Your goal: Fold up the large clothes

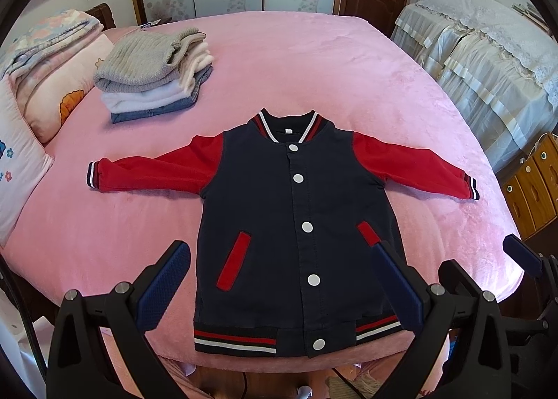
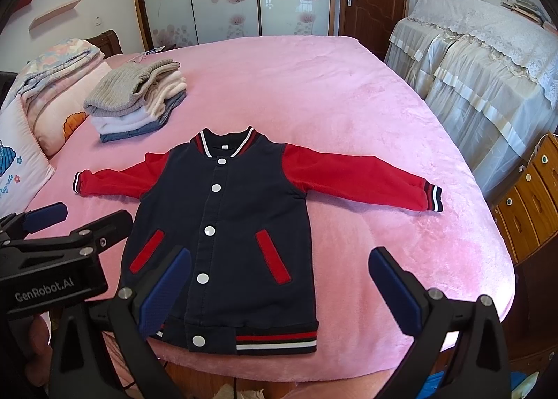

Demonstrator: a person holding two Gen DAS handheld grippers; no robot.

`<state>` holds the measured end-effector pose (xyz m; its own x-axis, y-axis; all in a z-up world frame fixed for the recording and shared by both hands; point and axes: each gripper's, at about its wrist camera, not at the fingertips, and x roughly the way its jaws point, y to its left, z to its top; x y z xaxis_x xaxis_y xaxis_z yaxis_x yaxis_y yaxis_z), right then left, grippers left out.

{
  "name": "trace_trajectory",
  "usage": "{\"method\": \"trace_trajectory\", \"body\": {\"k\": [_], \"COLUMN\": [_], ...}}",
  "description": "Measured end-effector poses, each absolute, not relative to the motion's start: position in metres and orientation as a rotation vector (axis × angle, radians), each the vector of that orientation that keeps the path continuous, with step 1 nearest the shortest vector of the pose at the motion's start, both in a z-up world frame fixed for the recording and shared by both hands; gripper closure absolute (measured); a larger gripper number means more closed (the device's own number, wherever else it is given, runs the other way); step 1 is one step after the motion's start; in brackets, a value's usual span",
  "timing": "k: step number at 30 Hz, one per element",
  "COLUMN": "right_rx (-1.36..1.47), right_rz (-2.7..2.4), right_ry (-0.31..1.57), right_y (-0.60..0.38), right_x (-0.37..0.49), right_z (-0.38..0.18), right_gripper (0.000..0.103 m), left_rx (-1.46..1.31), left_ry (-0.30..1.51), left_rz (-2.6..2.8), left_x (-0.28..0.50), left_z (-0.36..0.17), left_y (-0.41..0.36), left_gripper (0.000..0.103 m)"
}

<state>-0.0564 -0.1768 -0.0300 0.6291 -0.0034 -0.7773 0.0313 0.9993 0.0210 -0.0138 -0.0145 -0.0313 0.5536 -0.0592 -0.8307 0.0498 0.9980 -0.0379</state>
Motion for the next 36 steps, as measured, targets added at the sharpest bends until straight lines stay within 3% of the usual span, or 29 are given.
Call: {"method": "trace_trajectory", "body": {"k": [25, 36], "right_rx": [0.065, 0.135], "right_rz": [-0.046, -0.074], "right_ry": [0.822, 0.778], "right_y": [-0.218, -0.298], "right_x": [-0.037, 0.001], "right_z": [-0.018, 0.011], "right_gripper": [0.001, 0.001], "left_rx": [-0.012, 0.046], "left_ry": [0.942, 0.826], "left_rz": [-0.100, -0.113], "left_x": [0.015, 0.054], "left_z": [-0.019, 0.006], "left_y": [-0.027, -0.069], "left_gripper": [0.001, 0.001]}}
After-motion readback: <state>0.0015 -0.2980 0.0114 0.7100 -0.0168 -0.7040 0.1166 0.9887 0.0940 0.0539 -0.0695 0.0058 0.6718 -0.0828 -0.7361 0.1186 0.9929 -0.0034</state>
